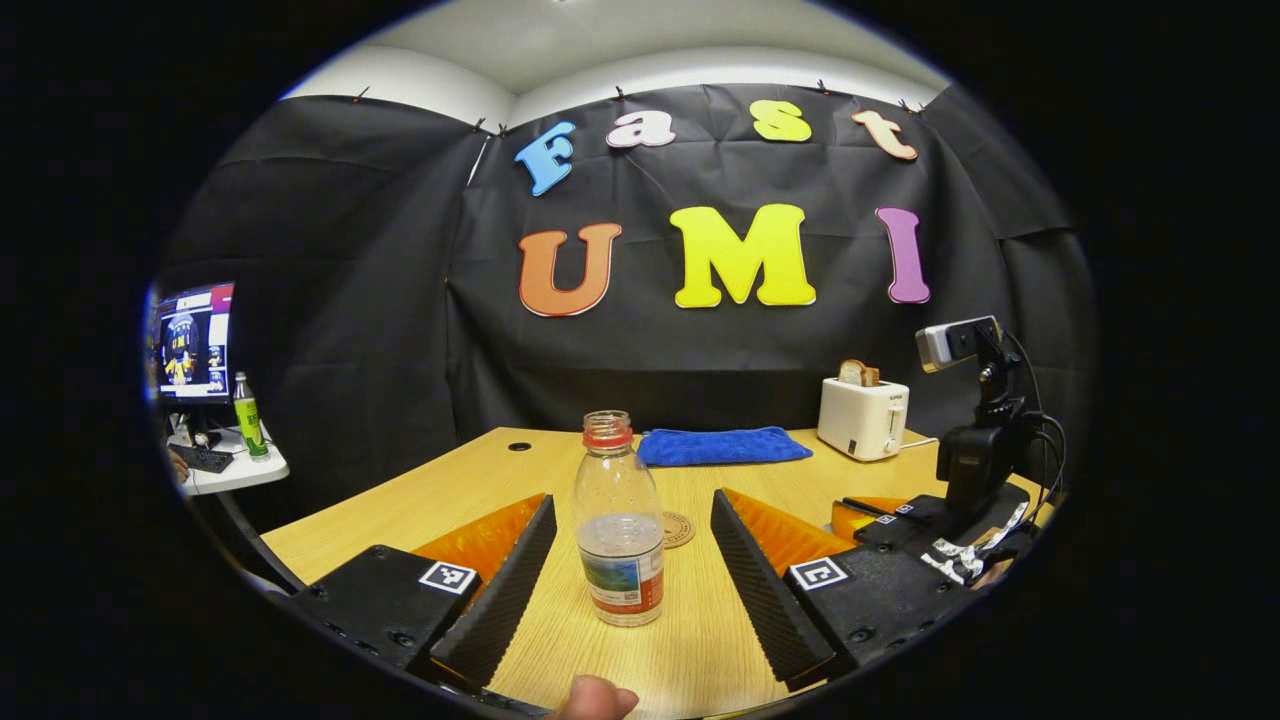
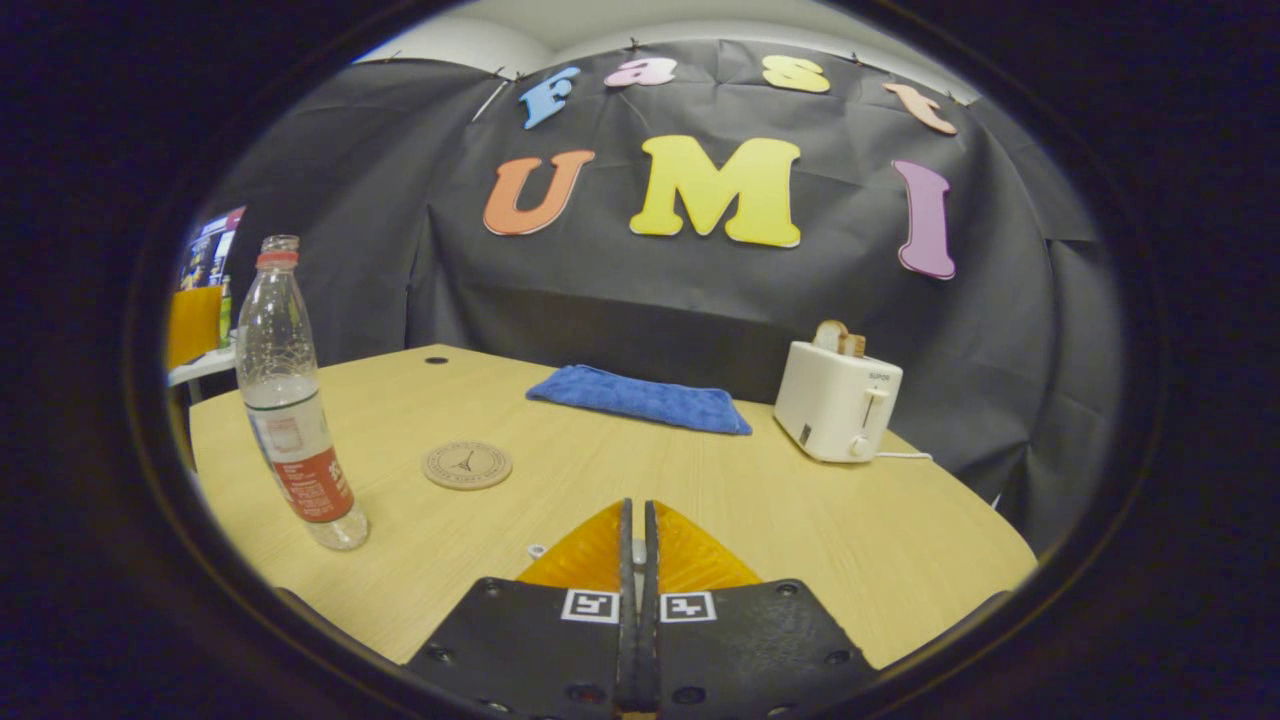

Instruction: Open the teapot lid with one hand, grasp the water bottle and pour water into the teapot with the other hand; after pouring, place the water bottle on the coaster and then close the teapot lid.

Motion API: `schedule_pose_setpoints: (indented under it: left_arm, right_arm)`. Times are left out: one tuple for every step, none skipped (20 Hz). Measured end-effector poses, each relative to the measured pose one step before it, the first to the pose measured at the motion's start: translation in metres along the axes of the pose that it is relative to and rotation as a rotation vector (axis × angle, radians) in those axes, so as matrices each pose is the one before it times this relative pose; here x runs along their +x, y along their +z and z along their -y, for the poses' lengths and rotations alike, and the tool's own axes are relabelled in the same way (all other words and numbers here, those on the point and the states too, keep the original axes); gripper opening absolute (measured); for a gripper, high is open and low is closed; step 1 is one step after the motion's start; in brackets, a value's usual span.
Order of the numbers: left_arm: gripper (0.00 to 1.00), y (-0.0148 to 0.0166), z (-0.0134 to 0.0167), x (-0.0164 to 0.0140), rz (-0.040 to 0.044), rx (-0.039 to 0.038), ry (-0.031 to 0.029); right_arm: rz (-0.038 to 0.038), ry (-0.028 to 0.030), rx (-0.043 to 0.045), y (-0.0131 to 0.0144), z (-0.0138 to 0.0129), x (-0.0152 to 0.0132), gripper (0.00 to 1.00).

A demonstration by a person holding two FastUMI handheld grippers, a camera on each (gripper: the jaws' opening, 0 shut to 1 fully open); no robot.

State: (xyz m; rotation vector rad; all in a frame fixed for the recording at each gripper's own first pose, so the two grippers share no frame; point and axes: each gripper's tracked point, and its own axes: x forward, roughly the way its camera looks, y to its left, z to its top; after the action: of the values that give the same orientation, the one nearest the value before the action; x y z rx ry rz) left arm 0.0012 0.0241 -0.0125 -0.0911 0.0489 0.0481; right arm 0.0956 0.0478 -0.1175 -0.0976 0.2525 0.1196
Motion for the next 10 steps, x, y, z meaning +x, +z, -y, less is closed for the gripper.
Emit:
schedule_pose_setpoints:
  left_arm:
    - [0.98, -0.00387, -0.00359, -0.00088, -0.01196, -0.00213, 0.00302]
    - [0.97, -0.00448, -0.00422, -0.00150, -0.01234, 0.00191, 0.00415]
    - [0.98, -0.00357, -0.00494, -0.00172, -0.00811, 0.00060, 0.00418]
    - [0.98, -0.00290, -0.00343, -0.00112, -0.00683, -0.00268, 0.00373]
    - [0.98, -0.00282, -0.00189, -0.00205, -0.00223, -0.00351, -0.00426]
    - [0.98, -0.00375, 0.00098, -0.00050, -0.00309, -0.00055, -0.01170]
    - [0.98, -0.00618, 0.00185, 0.00007, -0.01046, 0.00506, -0.01283]
    - [0.98, -0.00685, 0.00098, 0.00105, -0.01174, 0.00684, -0.00986]
    - [0.98, -0.00601, 0.00022, 0.00223, -0.01128, 0.00311, -0.00988]
    - [0.98, -0.00474, 0.00171, 0.00229, -0.00662, -0.00147, -0.01216]
  right_arm:
    - [0.00274, 0.00593, 0.00953, 0.00044, -0.00028, -0.00023, 0.01]
    - [0.00298, 0.00755, 0.01187, 0.00127, 0.00084, -0.00036, 0.00]
    - [0.00317, 0.00596, 0.00802, 0.00116, -0.00046, -0.00028, 0.00]
    - [0.00401, 0.00398, 0.00230, 0.00237, 0.00005, -0.00122, 0.00]
    - [0.00238, 0.00393, 0.00021, 0.00095, -0.00046, -0.00132, 0.00]
    - [0.00652, 0.00356, 0.00229, 0.00324, 0.00015, -0.00216, 0.00]
    - [0.00327, 0.00364, -0.00245, 0.00274, -0.00007, -0.00063, 0.00]
    - [0.00650, 0.00392, -0.00379, 0.00420, -0.00037, -0.00195, 0.00]
    - [0.00860, 0.00225, -0.00686, 0.00415, 0.00004, -0.00291, 0.00]
    - [0.00971, 0.00156, -0.00511, 0.00526, 0.00061, -0.00275, 0.00]
